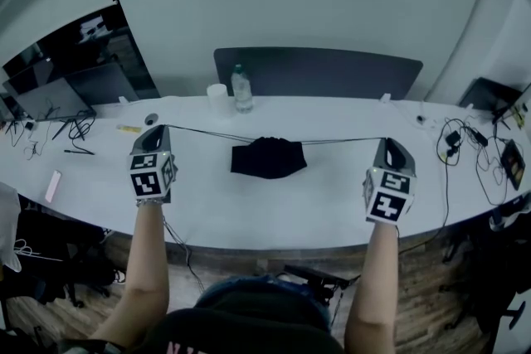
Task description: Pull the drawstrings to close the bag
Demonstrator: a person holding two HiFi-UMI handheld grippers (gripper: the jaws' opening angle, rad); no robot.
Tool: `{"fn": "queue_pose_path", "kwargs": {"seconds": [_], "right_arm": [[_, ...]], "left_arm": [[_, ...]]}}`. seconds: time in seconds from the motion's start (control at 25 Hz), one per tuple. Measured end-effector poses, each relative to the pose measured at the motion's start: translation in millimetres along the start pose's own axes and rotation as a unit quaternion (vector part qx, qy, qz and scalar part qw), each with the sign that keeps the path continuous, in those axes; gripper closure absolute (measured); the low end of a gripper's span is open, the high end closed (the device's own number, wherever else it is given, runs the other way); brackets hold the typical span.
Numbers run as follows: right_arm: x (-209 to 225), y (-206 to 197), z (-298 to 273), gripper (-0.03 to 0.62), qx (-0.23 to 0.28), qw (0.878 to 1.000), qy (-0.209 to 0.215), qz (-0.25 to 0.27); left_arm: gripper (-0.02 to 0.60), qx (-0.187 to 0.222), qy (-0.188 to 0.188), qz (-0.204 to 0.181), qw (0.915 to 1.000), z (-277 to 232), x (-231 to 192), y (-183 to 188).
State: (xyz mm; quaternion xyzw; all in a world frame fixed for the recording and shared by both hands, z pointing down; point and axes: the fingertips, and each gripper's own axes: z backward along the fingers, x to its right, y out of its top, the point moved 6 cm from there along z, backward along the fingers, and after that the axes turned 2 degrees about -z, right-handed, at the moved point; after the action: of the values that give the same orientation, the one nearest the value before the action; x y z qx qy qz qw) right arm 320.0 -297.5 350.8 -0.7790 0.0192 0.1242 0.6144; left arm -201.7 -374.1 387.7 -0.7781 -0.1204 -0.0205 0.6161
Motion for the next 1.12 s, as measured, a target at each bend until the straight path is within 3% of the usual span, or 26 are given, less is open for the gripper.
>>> {"fn": "queue_pose_path", "kwargs": {"seconds": [0.32, 0.68, 0.96, 1.12], "right_arm": [[-34.1, 22.7, -2.6, 0.585, 0.023, 0.999, 0.023, -0.005], [-82.3, 28.4, 1.8, 0.585, 0.035, 0.996, 0.079, -0.004], [-105.3, 33.2, 16.2, 0.585, 0.048, 0.993, 0.111, -0.015], [-116.7, 36.7, 25.4, 0.585, 0.067, 0.989, 0.134, -0.006]], "left_arm": [[0.569, 0.033, -0.027, 0.010, 0.9990, -1.8, 26.1, 22.8], [0.569, 0.062, -0.054, 0.021, 0.9964, 6.3, 47.8, 36.3], [0.568, 0.088, -0.077, 0.016, 0.9930, 20.9, 71.3, 48.6], [0.568, 0.109, -0.086, -0.006, 0.9903, 30.9, 83.1, 55.2]]}}
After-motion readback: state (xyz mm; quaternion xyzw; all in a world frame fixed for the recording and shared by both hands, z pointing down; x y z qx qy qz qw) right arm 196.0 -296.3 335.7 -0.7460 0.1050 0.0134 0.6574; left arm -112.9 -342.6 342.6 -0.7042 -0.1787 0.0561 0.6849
